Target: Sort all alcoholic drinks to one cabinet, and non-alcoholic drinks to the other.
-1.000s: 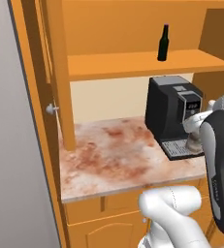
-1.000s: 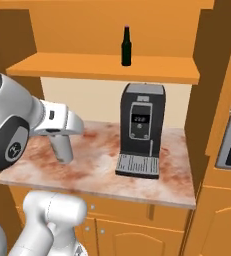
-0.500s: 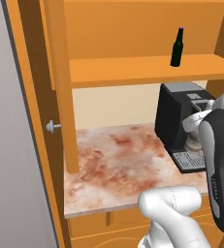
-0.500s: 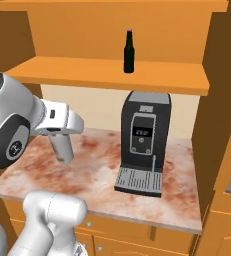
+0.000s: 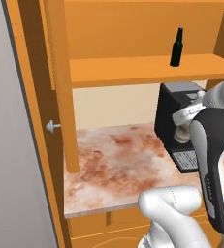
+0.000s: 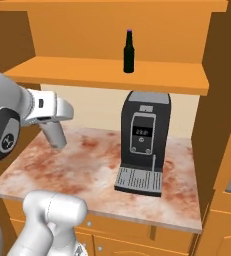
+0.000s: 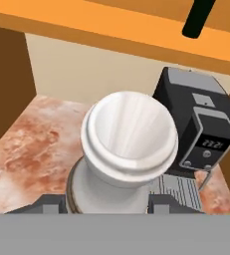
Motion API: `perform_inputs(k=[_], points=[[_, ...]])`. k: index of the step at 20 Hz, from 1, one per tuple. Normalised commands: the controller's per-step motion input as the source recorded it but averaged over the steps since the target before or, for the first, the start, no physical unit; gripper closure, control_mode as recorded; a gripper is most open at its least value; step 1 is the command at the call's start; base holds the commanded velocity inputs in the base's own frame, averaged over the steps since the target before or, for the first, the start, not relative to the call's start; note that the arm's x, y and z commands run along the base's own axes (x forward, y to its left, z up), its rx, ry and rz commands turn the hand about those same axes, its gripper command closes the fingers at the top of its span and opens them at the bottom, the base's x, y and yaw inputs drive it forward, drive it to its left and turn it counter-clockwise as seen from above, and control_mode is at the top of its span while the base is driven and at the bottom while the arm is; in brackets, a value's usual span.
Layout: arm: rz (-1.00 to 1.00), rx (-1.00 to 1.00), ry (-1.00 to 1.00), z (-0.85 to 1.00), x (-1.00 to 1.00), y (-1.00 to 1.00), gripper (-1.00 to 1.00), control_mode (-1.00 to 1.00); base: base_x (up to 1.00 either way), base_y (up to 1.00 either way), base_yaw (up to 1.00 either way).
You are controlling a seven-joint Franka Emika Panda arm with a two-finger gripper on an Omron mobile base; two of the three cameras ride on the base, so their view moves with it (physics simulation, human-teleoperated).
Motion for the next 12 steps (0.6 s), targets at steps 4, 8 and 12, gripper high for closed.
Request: perform_inputs(k=[4,8,12], points=[[0.0,-0.03,-0.04,0.97,0.15,0.26,1.0,-1.0,0.0,0.0,0.0],[0.0,0.0,0.0,0.89,0.33,0.15,1.0,-1.0,0.0,0.0,0.0],[0.0,0.0,0.0,0.48,0.77,0.2,1.0,-1.0,0.0,0.0,0.0]])
